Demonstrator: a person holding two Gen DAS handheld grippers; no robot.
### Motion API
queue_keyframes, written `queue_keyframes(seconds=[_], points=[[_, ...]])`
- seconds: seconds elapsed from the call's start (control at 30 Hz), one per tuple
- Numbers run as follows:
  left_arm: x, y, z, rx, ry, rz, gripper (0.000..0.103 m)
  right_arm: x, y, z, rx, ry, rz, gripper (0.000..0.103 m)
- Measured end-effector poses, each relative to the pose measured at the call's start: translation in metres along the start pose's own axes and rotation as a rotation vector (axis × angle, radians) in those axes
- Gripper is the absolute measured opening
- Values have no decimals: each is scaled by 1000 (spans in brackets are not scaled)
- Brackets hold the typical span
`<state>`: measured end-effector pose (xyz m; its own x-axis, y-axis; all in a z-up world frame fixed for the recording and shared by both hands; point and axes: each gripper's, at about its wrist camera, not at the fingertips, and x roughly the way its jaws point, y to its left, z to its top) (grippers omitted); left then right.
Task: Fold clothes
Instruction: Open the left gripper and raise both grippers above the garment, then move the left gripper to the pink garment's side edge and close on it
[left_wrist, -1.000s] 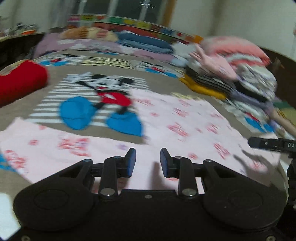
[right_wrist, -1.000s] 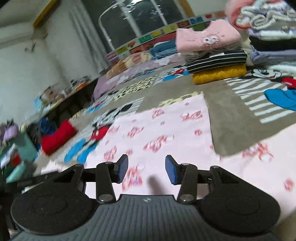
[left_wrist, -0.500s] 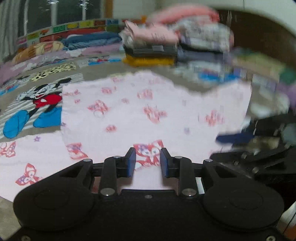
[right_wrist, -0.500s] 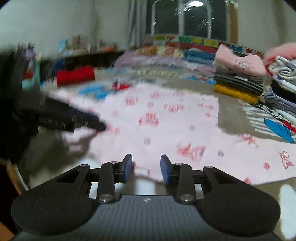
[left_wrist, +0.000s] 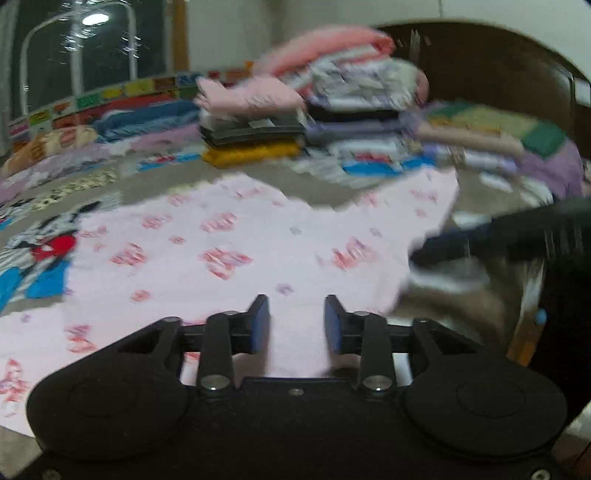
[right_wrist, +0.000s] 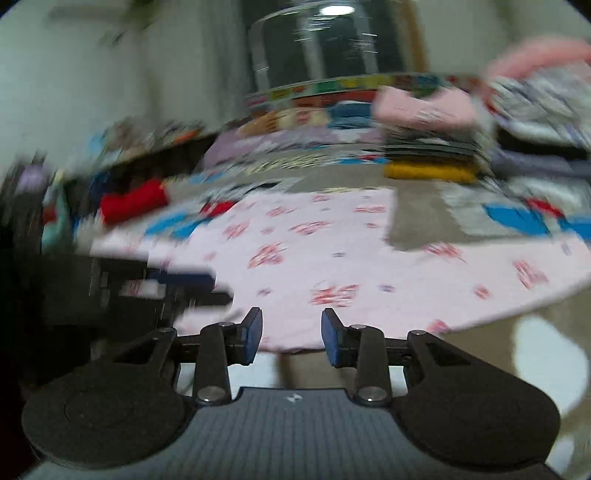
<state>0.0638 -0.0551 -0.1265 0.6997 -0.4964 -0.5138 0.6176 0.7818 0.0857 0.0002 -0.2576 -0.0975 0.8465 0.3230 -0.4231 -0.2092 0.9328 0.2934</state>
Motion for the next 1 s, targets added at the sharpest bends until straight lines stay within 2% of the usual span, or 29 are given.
queue_keyframes(seconds=[0.03,0.13,0.3,0.4,0.47,0.6,0.8,1.0], points=[[5,-4,-1,12,24,8,36,-2,-13,0,74,-7,-8,37],[3,-5,6,6,24,14,36,-6,-54,-3,299,-31,-46,37],[-3,-12,16,-15,-35,19,40,-20,-117,-13,587,-118,-117,39],[0,-29,20,30,-33,6,56,-26,-147,-20,717,-170,-147,39],[5,-44,22,69,-21,-4,60,-28,-164,-23,786,-200,-157,39],[14,-74,24,171,-11,14,63,-27,-188,-21,848,-239,-162,39],[35,-112,30,337,6,92,63,-21,-218,-11,911,-283,-165,39],[66,-146,47,438,18,132,63,-26,-248,-7,986,-309,-128,39]])
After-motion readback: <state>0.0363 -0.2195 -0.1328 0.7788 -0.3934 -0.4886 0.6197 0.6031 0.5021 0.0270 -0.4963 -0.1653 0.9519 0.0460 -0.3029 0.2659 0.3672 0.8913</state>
